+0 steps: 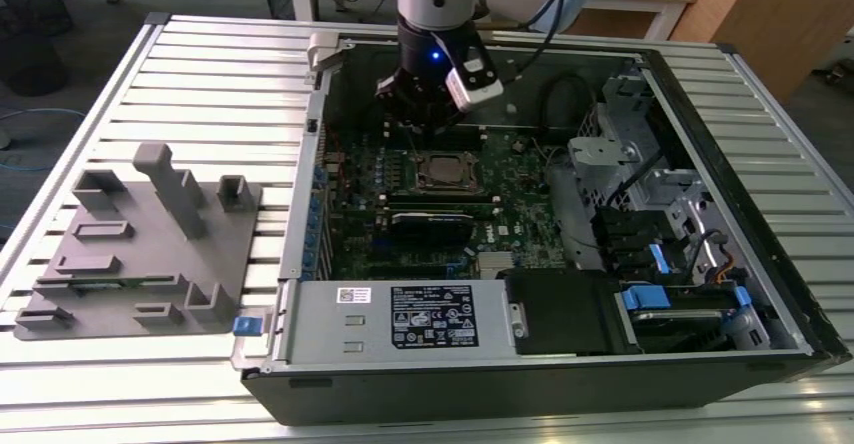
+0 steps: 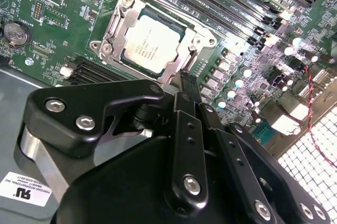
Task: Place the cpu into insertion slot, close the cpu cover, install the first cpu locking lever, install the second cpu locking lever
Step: 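Install the first cpu locking lever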
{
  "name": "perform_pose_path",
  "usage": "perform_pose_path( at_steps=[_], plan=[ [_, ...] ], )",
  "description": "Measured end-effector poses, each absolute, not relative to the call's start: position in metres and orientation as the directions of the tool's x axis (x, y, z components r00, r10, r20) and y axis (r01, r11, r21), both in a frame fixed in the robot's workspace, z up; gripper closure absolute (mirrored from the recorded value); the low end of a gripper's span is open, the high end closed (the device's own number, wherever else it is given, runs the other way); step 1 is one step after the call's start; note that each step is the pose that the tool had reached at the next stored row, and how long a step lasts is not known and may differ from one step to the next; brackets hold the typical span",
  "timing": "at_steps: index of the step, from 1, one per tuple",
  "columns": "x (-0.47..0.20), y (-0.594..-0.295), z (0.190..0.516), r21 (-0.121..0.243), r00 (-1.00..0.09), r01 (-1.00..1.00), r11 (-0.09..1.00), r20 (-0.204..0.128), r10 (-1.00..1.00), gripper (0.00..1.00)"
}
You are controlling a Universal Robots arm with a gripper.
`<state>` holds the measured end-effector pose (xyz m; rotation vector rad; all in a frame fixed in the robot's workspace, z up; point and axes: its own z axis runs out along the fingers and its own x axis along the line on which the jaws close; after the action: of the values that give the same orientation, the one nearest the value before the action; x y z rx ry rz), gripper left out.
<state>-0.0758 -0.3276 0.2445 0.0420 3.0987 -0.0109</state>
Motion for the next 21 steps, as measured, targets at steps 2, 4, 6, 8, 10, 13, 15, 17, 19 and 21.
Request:
perform_pose_path(
  at_steps=[2, 4, 6, 8, 10, 13, 15, 17, 19, 21],
  plan=[
    [-0.0758, -0.3276, 0.2450, -0.006, -0.999, 0.027, 1.000, -0.043, 0.027, 0.89],
    [-0.0758, -0.3276, 0.2453, -0.006, -0.999, 0.027, 1.000, -0.043, 0.027, 0.89],
    [-0.0758, -0.3276, 0.2455, -0.006, -0.999, 0.027, 1.000, -0.043, 0.027, 0.89],
    [-0.0758, -0.3276, 0.2456, -0.006, -0.999, 0.027, 1.000, -0.043, 0.027, 0.89],
    [-0.0761, -0.3276, 0.2457, -0.007, -0.999, 0.027, 1.000, -0.043, 0.027, 0.89],
    [-0.0785, -0.3276, 0.2457, -0.007, -0.999, 0.027, 1.000, -0.043, 0.027, 0.89],
    [-0.0801, -0.3275, 0.2457, -0.006, -0.999, 0.027, 1.000, -0.043, 0.027, 0.89],
    [-0.0804, -0.3275, 0.2456, -0.006, -0.999, 0.027, 1.000, -0.043, 0.027, 0.89],
    [-0.0805, -0.3275, 0.2457, -0.006, -0.999, 0.027, 1.000, -0.043, 0.027, 0.89],
    [-0.0811, -0.3275, 0.2456, -0.006, -0.999, 0.027, 1.000, -0.043, 0.027, 0.89]
  ],
)
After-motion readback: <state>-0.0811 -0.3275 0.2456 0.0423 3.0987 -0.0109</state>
